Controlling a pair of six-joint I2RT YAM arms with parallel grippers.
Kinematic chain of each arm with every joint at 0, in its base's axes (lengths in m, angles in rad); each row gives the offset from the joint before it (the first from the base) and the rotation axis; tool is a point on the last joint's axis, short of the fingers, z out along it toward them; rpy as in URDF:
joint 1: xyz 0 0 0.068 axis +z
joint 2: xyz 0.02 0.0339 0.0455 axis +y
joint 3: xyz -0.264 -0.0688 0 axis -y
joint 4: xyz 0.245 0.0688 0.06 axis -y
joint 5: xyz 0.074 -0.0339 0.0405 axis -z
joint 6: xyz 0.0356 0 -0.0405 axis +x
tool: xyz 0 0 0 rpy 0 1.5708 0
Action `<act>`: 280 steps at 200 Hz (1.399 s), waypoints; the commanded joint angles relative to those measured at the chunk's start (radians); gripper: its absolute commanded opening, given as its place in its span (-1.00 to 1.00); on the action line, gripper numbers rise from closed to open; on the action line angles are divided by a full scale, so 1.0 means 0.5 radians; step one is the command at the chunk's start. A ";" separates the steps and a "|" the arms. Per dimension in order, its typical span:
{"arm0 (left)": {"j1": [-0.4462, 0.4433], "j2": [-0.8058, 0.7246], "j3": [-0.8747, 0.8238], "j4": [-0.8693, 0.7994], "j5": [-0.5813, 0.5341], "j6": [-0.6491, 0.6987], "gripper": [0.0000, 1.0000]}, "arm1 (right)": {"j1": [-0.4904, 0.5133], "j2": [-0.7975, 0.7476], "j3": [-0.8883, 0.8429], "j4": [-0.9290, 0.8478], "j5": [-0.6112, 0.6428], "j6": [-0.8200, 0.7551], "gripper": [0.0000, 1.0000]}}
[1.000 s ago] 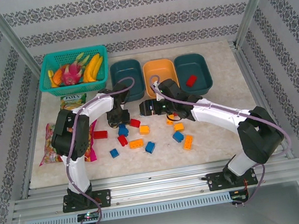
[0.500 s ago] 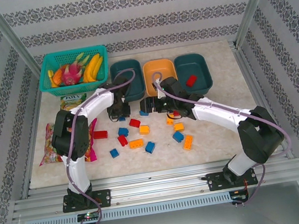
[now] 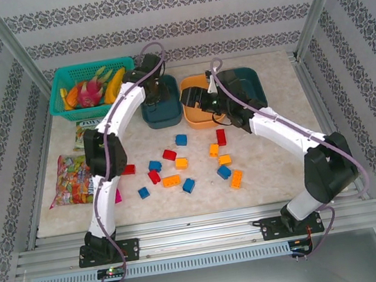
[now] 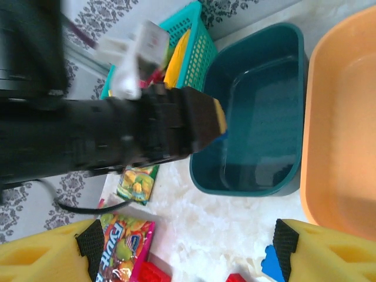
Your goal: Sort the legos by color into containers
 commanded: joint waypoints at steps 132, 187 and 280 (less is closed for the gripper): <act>0.132 0.180 0.240 0.011 0.332 -0.179 0.33 | 0.025 0.017 0.055 -0.431 0.348 0.015 0.54; 0.104 -0.361 -0.027 0.098 0.382 -0.242 0.49 | 0.106 -0.058 0.108 -1.043 0.751 0.015 0.52; -0.130 -2.041 -2.364 0.950 0.774 -0.392 0.90 | 0.228 0.208 -0.089 -1.291 0.639 0.148 0.43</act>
